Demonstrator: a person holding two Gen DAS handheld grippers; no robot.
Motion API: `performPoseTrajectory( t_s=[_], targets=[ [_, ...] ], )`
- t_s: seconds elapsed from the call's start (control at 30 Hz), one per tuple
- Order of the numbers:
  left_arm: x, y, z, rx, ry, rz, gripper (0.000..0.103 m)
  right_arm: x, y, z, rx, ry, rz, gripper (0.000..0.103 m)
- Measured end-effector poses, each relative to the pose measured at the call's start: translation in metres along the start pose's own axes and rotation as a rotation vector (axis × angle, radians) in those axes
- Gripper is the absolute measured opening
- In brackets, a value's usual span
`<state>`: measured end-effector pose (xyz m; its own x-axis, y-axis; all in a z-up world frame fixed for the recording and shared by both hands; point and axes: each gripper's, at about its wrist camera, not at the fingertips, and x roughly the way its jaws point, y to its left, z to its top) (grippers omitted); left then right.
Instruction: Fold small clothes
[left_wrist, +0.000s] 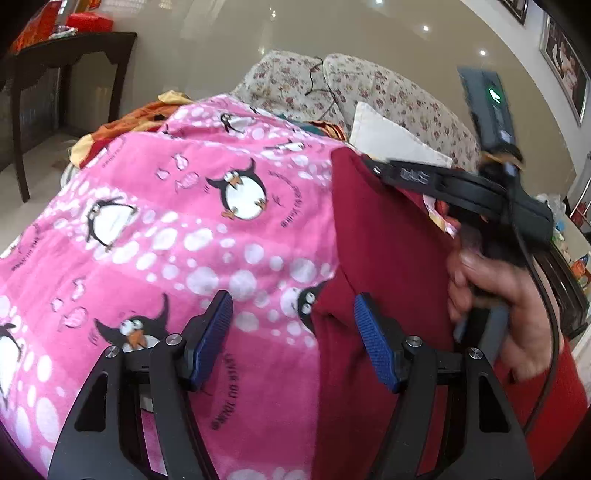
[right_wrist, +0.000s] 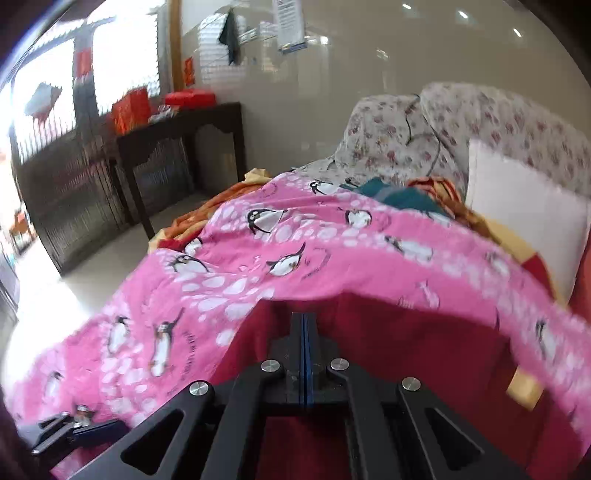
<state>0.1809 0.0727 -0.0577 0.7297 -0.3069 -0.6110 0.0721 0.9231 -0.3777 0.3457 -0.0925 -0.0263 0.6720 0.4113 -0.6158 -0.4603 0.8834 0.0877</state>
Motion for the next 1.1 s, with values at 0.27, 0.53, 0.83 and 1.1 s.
performPoseTrajectory(
  t_s=[0.27, 0.53, 0.83, 1.1],
  targets=[
    [-0.016, -0.018, -0.004, 0.093, -0.081, -0.032, 0.069, -0.134, -0.064, -0.06, 0.039, 0.032, -0.126, 0.054],
    [-0.008, -0.048, -0.01, 0.143, -0.053, -0.095, 0.069, -0.211, -0.19, -0.157, 0.248, 0.188, -0.426, 0.054],
    [0.006, -0.054, -0.014, 0.143, -0.018, -0.062, 0.069, -0.222, -0.193, -0.126, 0.24, 0.005, -0.46, 0.008],
    [-0.014, -0.054, -0.009, 0.131, -0.089, -0.068, 0.069, -0.254, -0.195, -0.151, 0.295, 0.001, -0.45, 0.03]
  ],
)
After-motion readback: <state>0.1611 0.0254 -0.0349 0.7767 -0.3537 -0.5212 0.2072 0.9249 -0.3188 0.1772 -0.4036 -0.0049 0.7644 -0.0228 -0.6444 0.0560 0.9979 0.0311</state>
